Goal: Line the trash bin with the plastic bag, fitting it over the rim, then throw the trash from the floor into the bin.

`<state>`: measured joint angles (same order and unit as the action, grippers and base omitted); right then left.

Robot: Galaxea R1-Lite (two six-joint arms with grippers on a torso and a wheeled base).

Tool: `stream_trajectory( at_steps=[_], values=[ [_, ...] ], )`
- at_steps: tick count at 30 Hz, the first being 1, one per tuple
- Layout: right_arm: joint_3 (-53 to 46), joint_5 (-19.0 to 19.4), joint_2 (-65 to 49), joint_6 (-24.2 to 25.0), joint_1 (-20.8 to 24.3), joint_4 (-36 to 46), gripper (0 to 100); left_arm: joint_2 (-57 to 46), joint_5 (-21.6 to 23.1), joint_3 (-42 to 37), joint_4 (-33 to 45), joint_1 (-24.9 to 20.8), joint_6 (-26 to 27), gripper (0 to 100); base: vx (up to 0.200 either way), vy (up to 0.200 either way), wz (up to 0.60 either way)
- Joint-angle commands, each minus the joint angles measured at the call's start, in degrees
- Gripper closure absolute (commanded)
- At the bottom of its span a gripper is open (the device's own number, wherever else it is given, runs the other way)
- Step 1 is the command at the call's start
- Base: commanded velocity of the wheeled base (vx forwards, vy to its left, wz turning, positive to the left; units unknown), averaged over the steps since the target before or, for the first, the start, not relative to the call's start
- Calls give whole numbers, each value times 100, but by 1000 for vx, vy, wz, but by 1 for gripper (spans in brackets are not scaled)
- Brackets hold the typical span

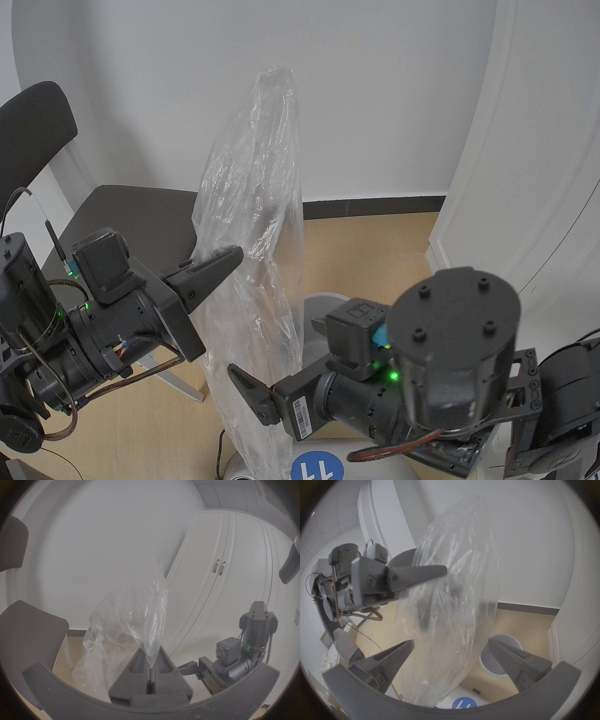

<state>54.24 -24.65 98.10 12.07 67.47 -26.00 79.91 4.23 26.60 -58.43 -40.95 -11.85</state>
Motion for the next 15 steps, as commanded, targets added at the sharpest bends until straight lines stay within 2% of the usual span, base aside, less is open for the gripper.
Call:
stream_trajectory(
  at_steps=[1,15],
  values=[
    [34,-14,254,-20,-156,-1,0,-10,-1,3,-2,8,-2,100,0,0,0],
    [-291,-14,-309,-29,-613,7,0,-46,-1,-14,-2,43,-2,100,0,0,0]
  ],
)
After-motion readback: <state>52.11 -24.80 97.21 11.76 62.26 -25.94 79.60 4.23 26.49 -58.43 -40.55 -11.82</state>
